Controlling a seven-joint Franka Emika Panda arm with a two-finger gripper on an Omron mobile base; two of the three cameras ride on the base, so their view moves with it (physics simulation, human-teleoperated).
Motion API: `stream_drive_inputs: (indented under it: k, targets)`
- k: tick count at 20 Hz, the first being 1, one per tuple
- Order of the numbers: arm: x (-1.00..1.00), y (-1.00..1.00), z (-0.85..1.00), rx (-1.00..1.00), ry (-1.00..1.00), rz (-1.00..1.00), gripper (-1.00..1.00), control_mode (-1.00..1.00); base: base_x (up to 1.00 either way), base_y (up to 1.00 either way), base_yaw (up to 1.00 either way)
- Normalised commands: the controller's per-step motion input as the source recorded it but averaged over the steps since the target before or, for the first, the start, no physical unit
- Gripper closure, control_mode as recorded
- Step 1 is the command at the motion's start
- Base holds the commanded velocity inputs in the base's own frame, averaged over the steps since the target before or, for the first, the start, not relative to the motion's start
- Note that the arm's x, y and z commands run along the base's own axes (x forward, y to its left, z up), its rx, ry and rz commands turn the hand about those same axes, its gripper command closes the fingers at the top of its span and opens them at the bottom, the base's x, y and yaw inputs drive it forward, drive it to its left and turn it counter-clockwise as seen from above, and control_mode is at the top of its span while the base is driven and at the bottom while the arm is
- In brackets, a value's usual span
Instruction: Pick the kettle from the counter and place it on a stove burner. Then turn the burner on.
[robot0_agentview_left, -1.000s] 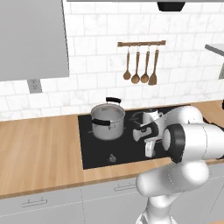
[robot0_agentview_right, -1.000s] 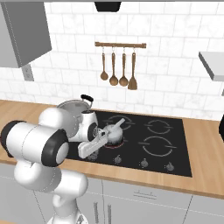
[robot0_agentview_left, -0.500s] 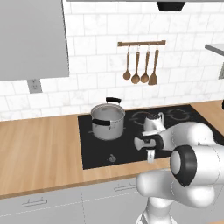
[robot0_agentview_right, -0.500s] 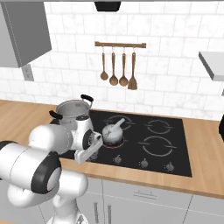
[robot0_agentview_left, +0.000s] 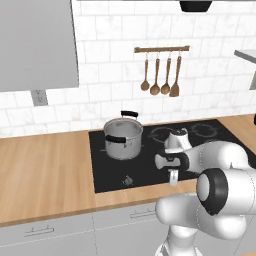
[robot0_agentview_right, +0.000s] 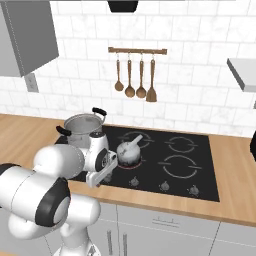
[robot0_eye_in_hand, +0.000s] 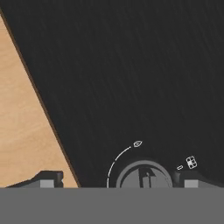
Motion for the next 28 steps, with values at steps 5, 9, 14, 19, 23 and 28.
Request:
stream_drive_inputs:
  k: [5,9,14,19,23,28]
  targets:
    - [0.0,0.0,0.79,0.0,-0.15,0.0,-1.0,-1.0,0.0,0.0,0.0]
    - [0.0,0.0,0.81,0.0,-0.12,0.0,-1.0,-1.0,0.0,0.0,0.0]
    - [0.09,0.0,0.49,-0.02,-0.14,0.0,-1.0,-1.0,0.0,0.0,0.0]
    - [0.27,-0.01,0.02,-0.05,-0.14,0.0,-1.0,-1.0,0.0,0.0,0.0]
    - [0.33,-0.02,0.0,-0.09,-0.23,0.0,-1.0,-1.0,0.0,0.0,0.0]
    - [0.02,-0.05,0.16,-0.03,-0.18,0.0,-1.0,-1.0,0.0,0.0,0.0]
